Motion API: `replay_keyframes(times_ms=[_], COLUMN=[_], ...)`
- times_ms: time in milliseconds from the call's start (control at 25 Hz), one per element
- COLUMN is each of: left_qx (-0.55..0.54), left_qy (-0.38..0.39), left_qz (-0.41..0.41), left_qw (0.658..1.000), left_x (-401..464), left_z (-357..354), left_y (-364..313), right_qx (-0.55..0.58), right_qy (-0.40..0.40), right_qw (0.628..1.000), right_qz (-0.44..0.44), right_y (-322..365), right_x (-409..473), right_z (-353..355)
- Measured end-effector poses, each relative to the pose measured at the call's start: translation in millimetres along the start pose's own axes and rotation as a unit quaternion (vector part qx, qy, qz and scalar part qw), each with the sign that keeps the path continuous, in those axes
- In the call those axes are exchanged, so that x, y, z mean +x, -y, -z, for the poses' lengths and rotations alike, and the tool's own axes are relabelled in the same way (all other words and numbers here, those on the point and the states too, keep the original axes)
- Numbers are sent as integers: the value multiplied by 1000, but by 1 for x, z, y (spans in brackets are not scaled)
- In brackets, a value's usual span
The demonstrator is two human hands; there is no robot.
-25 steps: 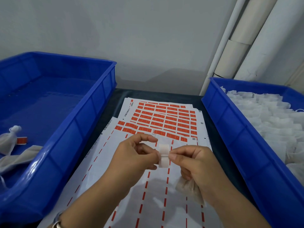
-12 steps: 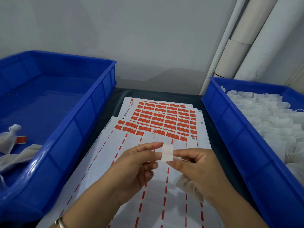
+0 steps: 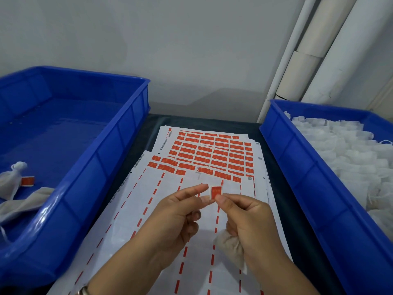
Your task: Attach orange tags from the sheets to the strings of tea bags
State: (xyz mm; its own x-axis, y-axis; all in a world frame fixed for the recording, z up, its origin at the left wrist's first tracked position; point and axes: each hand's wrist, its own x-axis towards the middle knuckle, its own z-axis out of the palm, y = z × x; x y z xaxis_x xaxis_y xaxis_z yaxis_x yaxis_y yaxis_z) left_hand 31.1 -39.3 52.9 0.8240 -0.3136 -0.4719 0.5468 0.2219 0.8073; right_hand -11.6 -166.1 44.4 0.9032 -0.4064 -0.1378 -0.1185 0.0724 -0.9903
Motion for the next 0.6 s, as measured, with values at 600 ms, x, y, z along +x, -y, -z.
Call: replay_keyframes(times_ms=[600], left_qx=[215], left_qy=[-31], left_qz=[-182], left_qw=[959], left_x=[-19], left_z=[-18], left_y=[-24], right_qx=[-51], right_qy=[34], right_qw=[995], right_qz=[84], right_y=[16], right_x=[-16], right_z=[-3])
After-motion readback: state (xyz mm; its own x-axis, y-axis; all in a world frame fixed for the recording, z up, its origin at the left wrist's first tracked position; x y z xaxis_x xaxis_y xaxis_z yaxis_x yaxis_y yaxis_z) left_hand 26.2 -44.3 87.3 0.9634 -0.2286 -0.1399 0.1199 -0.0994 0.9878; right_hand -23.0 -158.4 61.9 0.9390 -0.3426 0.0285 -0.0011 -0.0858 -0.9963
